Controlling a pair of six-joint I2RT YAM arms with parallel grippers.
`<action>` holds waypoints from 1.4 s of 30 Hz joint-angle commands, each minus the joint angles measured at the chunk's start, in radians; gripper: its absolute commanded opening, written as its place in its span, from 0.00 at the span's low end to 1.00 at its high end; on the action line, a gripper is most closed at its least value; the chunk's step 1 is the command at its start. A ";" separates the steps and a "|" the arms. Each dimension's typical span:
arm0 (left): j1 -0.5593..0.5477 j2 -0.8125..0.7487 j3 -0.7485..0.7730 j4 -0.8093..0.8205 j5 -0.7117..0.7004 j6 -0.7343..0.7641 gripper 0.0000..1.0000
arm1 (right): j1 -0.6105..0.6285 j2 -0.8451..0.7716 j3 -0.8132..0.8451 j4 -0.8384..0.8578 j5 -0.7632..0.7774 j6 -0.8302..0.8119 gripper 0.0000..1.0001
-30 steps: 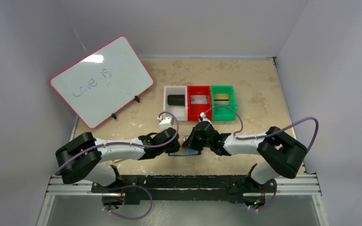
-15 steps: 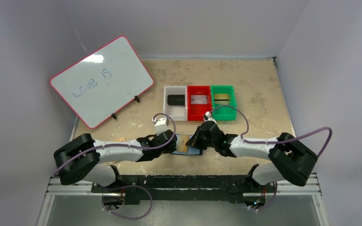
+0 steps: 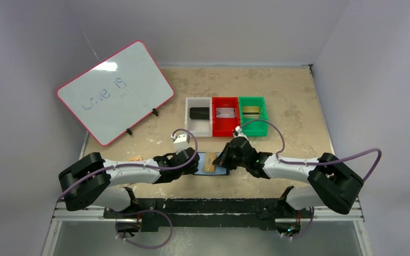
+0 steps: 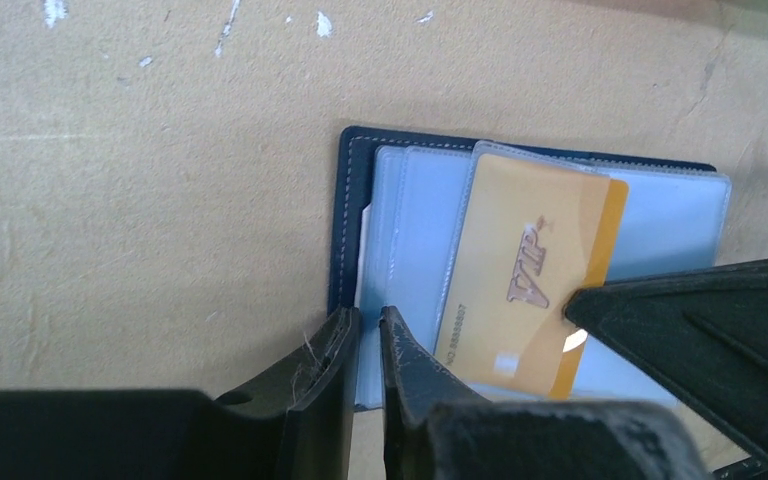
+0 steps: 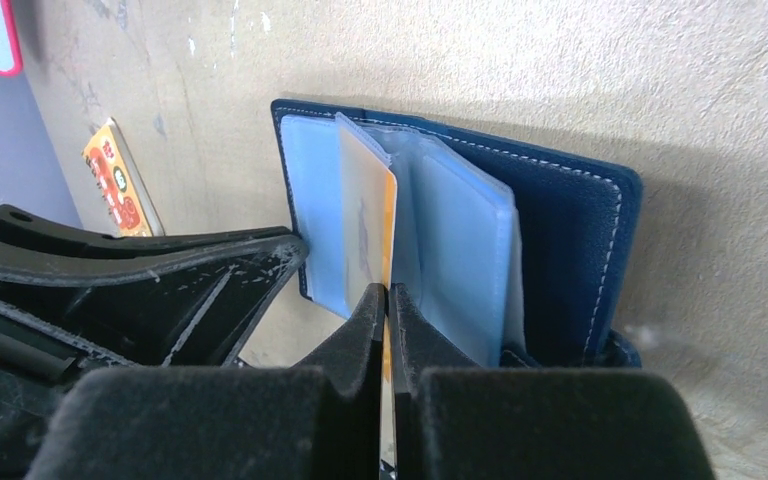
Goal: Take the credit cards out of the card holder
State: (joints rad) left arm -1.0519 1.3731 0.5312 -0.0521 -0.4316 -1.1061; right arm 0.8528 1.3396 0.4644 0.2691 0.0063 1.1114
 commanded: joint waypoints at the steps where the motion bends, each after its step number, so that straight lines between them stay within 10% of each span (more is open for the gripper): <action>1: 0.004 -0.068 0.013 -0.073 0.004 0.046 0.15 | -0.010 0.029 0.000 -0.005 -0.008 -0.035 0.00; 42: 0.004 0.114 0.100 0.001 0.019 0.120 0.13 | -0.011 0.140 0.013 0.035 -0.024 -0.036 0.00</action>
State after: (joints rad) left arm -1.0496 1.4448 0.6285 -0.0467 -0.3878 -0.9676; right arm 0.8440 1.4734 0.4770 0.3637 -0.0444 1.1027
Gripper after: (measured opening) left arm 0.142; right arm 0.007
